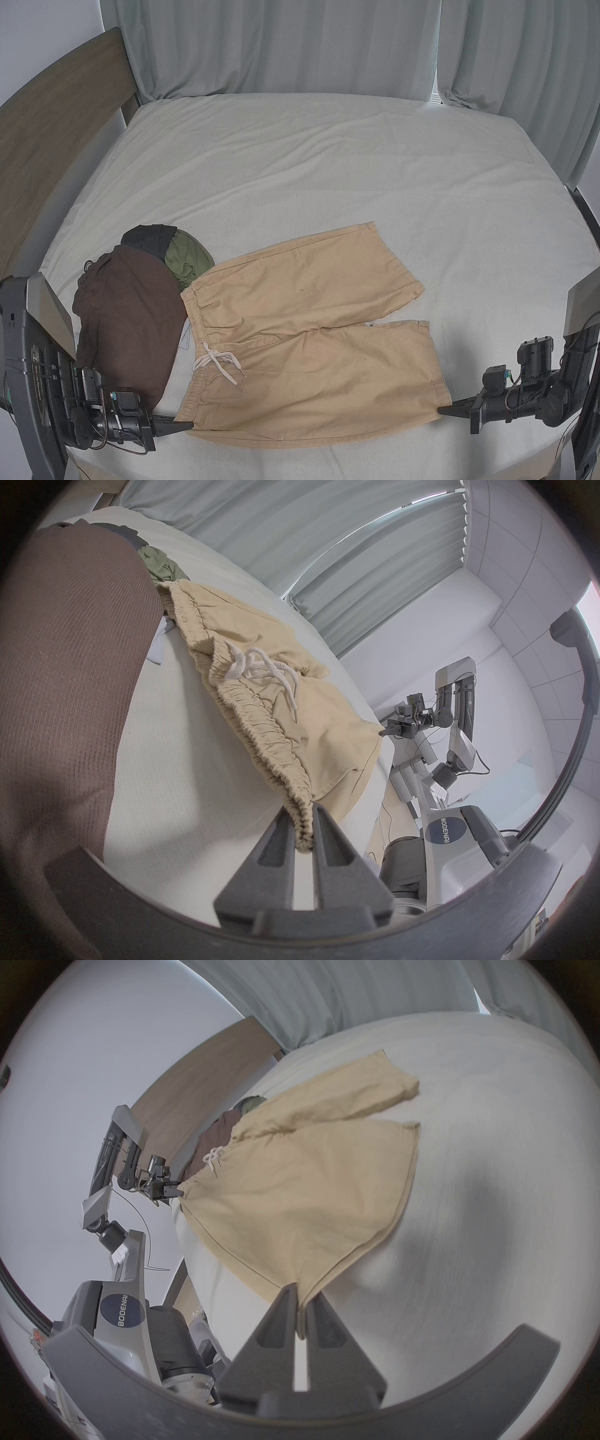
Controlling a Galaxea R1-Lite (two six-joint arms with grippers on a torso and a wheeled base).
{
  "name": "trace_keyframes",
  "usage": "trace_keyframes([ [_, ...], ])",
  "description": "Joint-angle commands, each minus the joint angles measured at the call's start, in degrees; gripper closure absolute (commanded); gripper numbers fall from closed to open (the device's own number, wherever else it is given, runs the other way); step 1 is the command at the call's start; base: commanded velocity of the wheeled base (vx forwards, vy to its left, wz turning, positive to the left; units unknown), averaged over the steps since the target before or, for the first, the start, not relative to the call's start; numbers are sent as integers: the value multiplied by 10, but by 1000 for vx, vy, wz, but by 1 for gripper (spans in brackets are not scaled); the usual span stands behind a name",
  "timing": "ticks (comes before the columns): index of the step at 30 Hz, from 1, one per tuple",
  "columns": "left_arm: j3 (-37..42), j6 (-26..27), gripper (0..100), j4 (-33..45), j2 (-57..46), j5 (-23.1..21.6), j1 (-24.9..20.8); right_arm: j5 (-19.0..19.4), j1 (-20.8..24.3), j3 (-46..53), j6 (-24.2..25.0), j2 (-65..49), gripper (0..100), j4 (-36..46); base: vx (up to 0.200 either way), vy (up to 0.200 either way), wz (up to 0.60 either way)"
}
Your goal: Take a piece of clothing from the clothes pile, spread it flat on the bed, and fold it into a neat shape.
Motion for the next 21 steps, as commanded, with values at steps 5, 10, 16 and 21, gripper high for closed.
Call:
trace_keyframes([
  [5, 9, -48, 100, -6, -46, -6, -27, 11, 3, 8, 43, -8, 100, -71, 0, 0, 0],
  [10, -4, -80, 100, -6, -73, -6, -30, 11, 9, 8, 75, -7, 100, -127, 0, 0, 0],
  [16, -36, -156, 100, -6, -115, -7, -30, 12, 22, 0, 103, -18, 100, -150, 0, 0, 0],
  [21, -45, -198, 100, -6, -151, -7, -33, 13, 27, -13, 113, -25, 100, -150, 0, 0, 0],
])
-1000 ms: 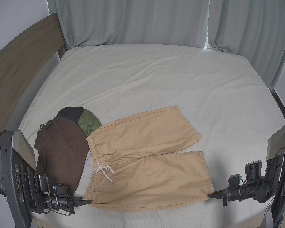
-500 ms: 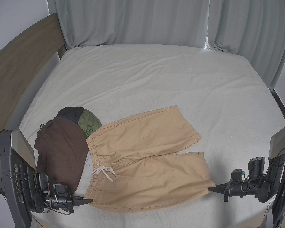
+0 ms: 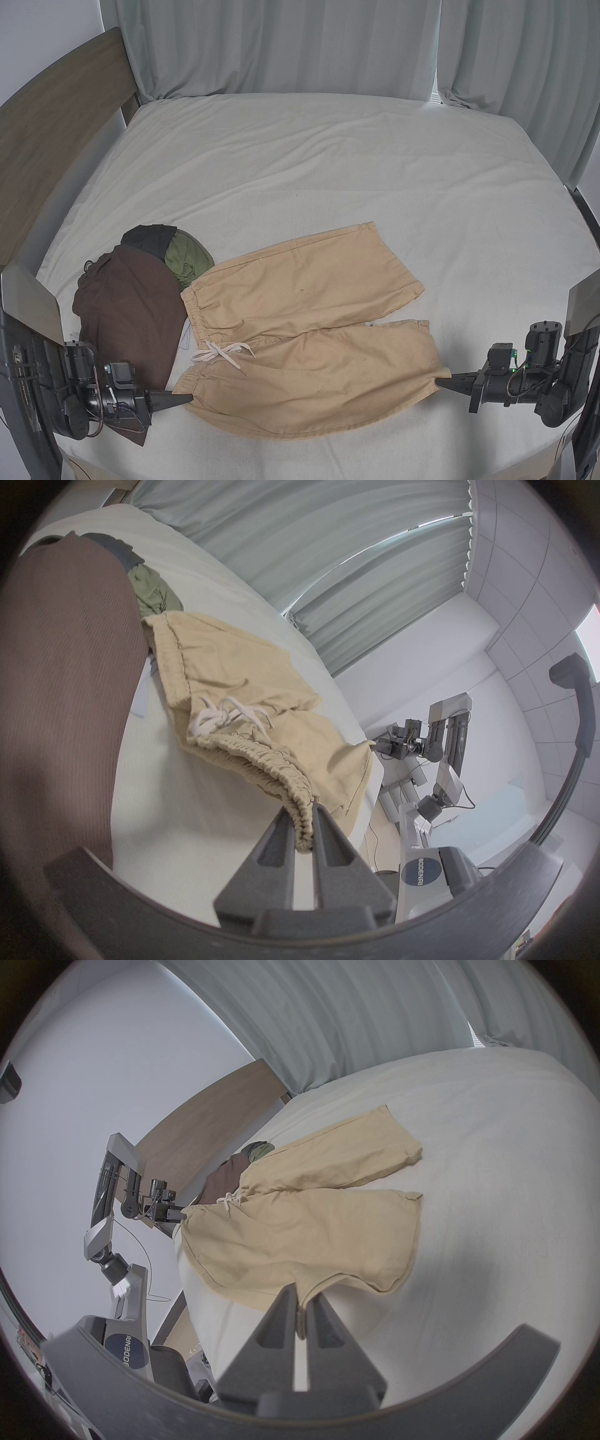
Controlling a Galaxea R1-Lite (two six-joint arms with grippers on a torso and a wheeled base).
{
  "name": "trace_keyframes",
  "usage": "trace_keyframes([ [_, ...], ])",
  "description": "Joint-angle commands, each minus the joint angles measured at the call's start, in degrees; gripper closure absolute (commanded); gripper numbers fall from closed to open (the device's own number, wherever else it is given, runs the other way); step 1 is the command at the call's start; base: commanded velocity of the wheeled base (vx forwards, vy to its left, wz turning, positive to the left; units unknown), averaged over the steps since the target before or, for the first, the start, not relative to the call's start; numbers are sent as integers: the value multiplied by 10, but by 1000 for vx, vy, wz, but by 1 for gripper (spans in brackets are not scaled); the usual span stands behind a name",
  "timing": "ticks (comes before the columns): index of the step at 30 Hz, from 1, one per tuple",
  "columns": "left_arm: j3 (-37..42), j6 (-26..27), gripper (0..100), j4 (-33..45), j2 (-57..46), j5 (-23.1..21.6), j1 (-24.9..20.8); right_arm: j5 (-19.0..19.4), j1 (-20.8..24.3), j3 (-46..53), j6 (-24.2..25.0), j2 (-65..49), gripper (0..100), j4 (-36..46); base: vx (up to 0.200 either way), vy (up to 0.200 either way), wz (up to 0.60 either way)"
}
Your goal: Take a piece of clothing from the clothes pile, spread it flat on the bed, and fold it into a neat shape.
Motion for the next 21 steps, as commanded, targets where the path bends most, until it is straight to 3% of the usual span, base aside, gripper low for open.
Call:
trace_keyframes([
  [1, -10, -16, 100, -1, -43, 0, -3, 1, 7, -9, 6, -11, 100, -1, 0, 0, 0],
  [10, -21, -28, 100, -1, -67, 4, -9, 19, 37, -19, 73, -77, 100, 0, 0, 0, 0],
  [21, -40, -49, 100, -1, -71, 27, -6, 20, 38, -14, 74, -103, 100, 0, 0, 0, 0],
])
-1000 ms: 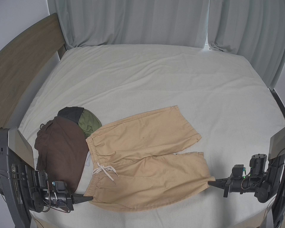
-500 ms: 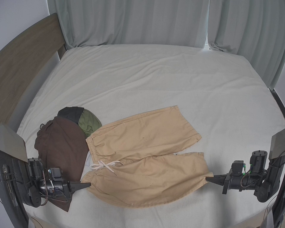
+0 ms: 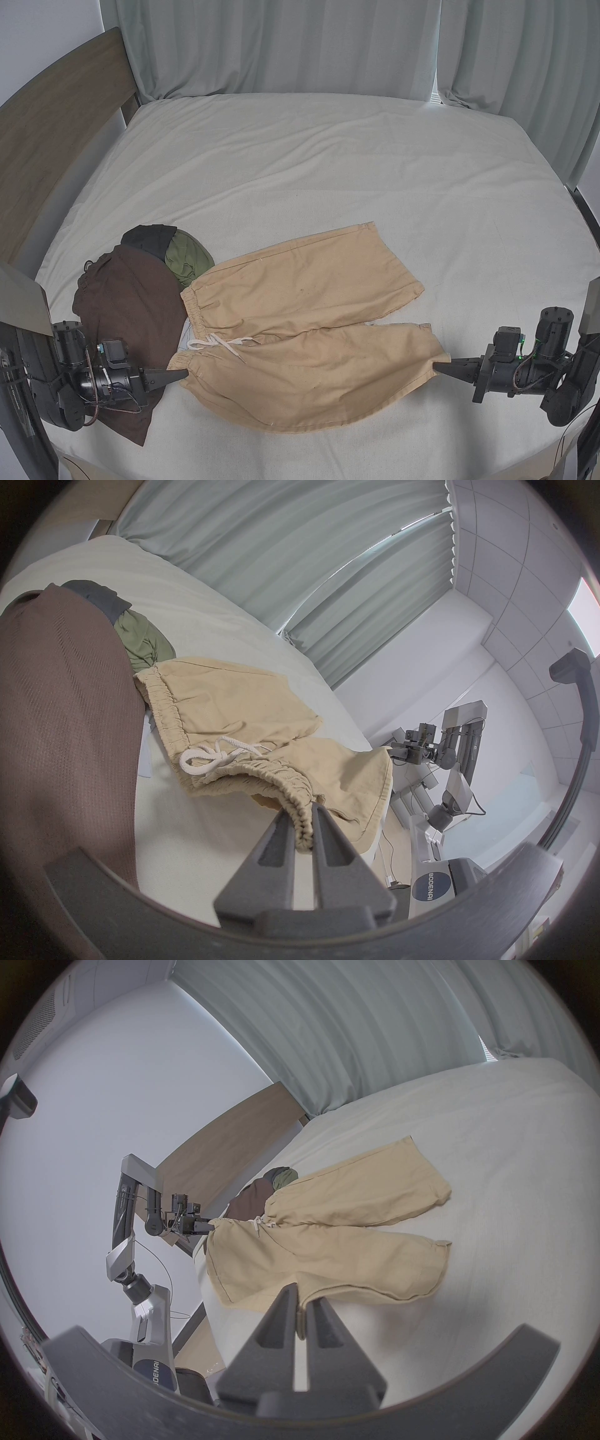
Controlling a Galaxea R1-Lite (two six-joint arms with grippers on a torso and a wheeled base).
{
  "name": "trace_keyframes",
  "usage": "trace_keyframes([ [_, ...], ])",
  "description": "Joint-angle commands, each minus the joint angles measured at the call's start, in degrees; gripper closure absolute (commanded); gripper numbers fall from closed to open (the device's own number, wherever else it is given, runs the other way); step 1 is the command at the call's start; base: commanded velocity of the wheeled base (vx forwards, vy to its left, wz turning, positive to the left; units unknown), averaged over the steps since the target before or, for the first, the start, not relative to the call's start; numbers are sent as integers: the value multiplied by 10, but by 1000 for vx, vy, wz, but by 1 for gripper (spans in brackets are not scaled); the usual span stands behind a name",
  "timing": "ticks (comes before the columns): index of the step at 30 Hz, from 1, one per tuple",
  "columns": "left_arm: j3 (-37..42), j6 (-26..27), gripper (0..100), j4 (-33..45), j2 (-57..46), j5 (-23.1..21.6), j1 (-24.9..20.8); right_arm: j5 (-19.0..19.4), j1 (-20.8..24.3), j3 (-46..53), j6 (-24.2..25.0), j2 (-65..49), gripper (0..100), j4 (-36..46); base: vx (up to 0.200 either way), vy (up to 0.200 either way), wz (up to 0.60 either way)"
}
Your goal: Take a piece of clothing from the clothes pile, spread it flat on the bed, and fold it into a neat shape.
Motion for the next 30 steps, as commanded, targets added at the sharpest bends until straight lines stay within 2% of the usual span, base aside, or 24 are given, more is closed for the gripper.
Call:
trace_keyframes([
  [1, -6, -4, 100, 0, -4, 2, 0, 4, 1, 0, 0, -21, 100, -1, 0, 0, 0],
  [4, -11, -5, 100, 0, -6, 3, 2, 17, 0, -1, 2, -35, 100, -1, 0, 0, 0],
  [11, -25, -21, 100, 0, -7, 25, 0, 17, -6, -15, 3, -45, 100, -1, 0, 0, 0],
  [19, -32, -57, 100, 0, -30, 27, 0, 11, -8, -45, 46, -61, 100, -1, 0, 0, 0],
  [23, -36, -81, 100, -1, -38, 29, 0, 10, -11, -57, 49, -60, 100, -1, 0, 0, 0],
  [30, -42, -85, 100, -1, -37, 41, 2, 7, -12, -84, 54, -55, 100, -1, 0, 0, 0],
])
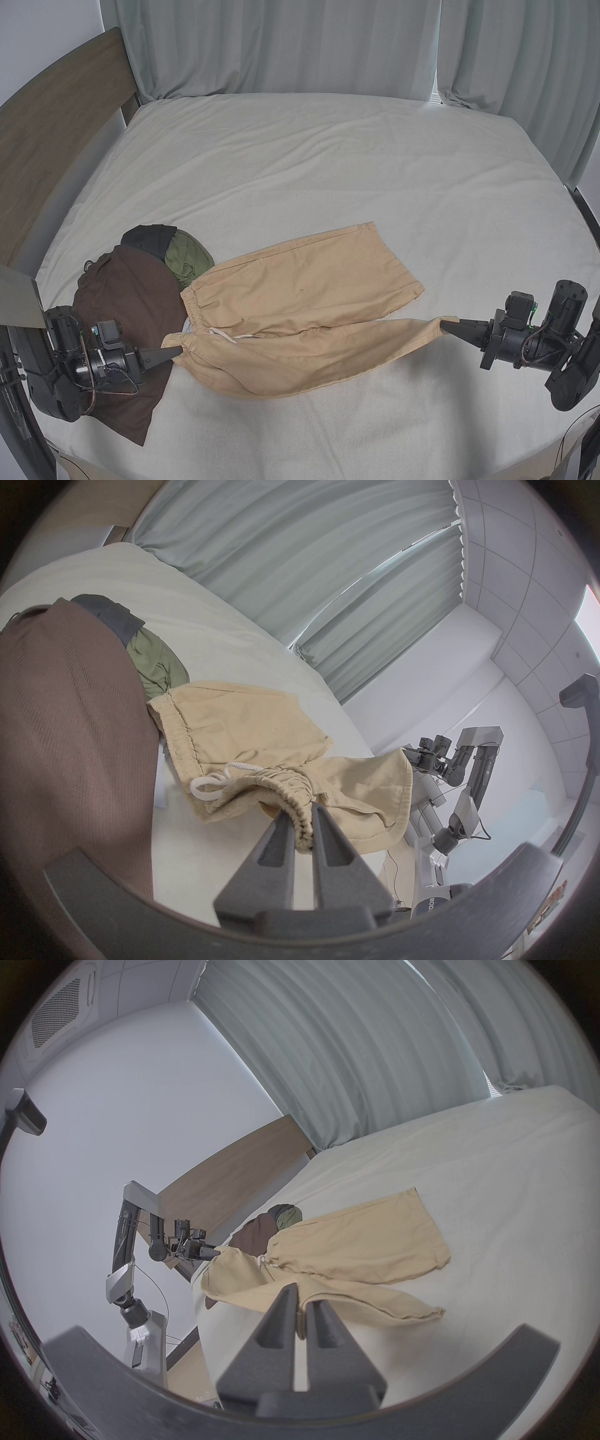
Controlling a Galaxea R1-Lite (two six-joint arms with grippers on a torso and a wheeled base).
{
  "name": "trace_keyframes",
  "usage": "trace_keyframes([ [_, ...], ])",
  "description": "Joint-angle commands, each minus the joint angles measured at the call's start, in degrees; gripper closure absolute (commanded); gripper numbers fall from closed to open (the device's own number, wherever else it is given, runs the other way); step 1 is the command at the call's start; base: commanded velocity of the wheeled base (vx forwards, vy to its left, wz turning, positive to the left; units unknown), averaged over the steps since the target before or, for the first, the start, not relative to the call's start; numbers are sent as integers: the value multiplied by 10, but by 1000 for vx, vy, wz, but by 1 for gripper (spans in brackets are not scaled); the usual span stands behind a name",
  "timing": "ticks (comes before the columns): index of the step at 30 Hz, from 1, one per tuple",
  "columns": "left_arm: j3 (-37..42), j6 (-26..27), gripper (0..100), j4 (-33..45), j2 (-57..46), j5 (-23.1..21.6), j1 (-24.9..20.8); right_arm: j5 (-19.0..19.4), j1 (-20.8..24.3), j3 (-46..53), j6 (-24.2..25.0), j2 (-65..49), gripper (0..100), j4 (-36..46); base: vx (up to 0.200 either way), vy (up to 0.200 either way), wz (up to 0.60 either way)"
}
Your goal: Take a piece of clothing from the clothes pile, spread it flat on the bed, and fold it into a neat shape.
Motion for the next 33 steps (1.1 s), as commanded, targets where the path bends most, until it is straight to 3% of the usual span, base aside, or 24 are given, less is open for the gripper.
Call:
trace_keyframes([
  [1, -3, -1, 100, 0, -3, 6, 1, -4, 1, -20, 4, 2, 100, 0, 0, 0, 0],
  [11, -9, -2, 100, 0, -5, 11, 2, -32, 6, -76, 24, 15, 100, 0, 0, 0, 0],
  [14, -10, -6, 100, 0, -5, 14, 2, -49, 7, -105, 57, 25, 100, 0, 0, 0, 0],
  [33, -34, -40, 100, 0, -5, 47, 3, -49, -2, -238, 92, 97, 100, 0, 0, 0, 0],
])
